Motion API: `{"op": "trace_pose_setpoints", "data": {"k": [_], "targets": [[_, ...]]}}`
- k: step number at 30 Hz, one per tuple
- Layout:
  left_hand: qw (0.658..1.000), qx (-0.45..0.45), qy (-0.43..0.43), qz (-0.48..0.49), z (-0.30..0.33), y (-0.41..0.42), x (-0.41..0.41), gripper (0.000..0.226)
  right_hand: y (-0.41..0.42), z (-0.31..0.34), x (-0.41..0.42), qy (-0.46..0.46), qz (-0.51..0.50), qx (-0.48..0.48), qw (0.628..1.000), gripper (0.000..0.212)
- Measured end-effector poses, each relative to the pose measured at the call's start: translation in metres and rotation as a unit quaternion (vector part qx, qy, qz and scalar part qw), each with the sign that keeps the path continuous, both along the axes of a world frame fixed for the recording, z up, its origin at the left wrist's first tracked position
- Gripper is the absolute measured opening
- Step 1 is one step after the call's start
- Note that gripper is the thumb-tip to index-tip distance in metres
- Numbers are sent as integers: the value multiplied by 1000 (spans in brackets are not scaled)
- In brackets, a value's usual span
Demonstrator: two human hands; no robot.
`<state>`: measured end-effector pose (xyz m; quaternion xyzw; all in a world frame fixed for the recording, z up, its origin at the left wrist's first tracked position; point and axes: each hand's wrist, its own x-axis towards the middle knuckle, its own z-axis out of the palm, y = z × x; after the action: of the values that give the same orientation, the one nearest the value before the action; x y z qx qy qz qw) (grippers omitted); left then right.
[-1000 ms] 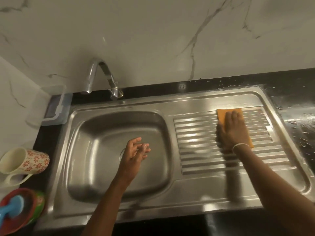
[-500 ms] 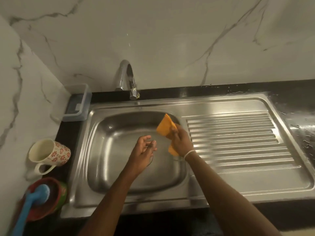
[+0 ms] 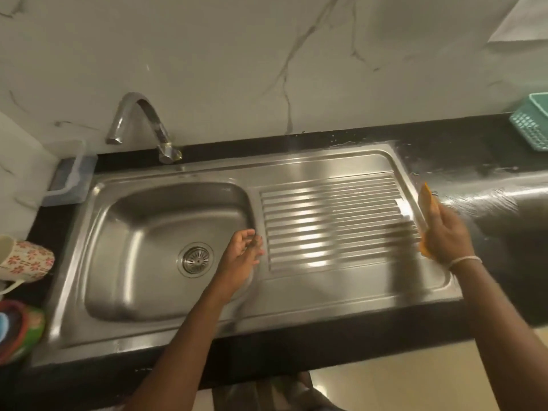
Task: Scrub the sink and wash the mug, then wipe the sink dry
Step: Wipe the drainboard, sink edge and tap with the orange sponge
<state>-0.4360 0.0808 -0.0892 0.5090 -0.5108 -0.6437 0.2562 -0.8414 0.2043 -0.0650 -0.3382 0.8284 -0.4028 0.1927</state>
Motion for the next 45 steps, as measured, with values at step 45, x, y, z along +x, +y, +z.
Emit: {"op": "trace_pose_setpoints", "data": {"k": [45], "targets": [[988,-40,12,149,13,-8,96,27,-93,-31,438,20,536,237,810,30]]}}
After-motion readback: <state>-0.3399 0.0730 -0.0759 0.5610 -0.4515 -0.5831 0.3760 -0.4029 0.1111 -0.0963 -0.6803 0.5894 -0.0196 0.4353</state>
